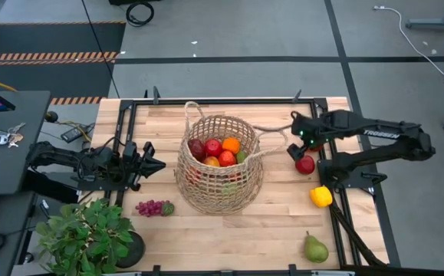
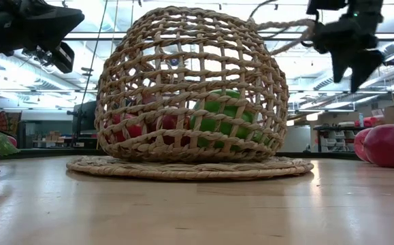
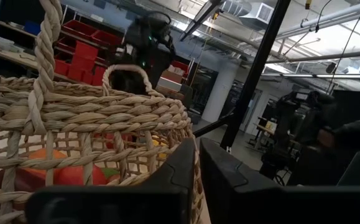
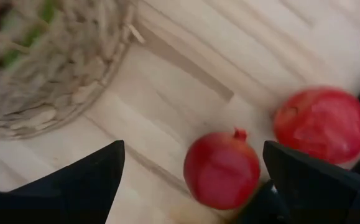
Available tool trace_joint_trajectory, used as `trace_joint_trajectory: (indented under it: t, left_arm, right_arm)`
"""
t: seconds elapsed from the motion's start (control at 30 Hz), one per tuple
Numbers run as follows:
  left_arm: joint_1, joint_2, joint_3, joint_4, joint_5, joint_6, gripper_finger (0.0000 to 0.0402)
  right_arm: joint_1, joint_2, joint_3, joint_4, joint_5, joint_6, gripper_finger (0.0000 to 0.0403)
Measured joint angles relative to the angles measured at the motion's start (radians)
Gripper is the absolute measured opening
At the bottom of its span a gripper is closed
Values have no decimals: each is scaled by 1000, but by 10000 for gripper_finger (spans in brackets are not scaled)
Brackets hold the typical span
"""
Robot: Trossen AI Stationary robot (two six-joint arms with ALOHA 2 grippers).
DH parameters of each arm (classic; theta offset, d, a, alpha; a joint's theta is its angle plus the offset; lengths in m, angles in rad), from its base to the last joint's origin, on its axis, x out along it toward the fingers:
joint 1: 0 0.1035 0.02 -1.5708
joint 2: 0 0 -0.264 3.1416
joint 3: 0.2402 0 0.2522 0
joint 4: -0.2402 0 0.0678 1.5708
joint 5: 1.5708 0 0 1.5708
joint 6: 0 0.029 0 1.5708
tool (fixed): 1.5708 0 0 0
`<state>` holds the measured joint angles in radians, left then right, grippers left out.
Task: Build produce basket
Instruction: Put the yellow bell pepper into the brown basket
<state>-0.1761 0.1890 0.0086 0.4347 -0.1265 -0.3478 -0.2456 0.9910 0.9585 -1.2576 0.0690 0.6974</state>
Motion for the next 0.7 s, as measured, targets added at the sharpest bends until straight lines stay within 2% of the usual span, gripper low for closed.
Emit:
trace_joint_trajectory:
  t: [0.23, 0.37, 0.5, 0.7]
  left_arm:
    - [0, 0, 0, 0, 0, 0, 34]
    - [0, 0, 0, 0, 0, 0, 35]
    - [0, 0, 0, 0, 0, 0, 30]
    - [0, 0, 0, 0, 0, 0, 32]
  right_arm:
    - [118, -43, -71, -24, 109, 297, 376]
    - [184, -56, -75, -21, 114, 347, 368]
    - [308, -58, -74, 3, 114, 389, 363]
    - [548, -10, -74, 1, 109, 586, 355]
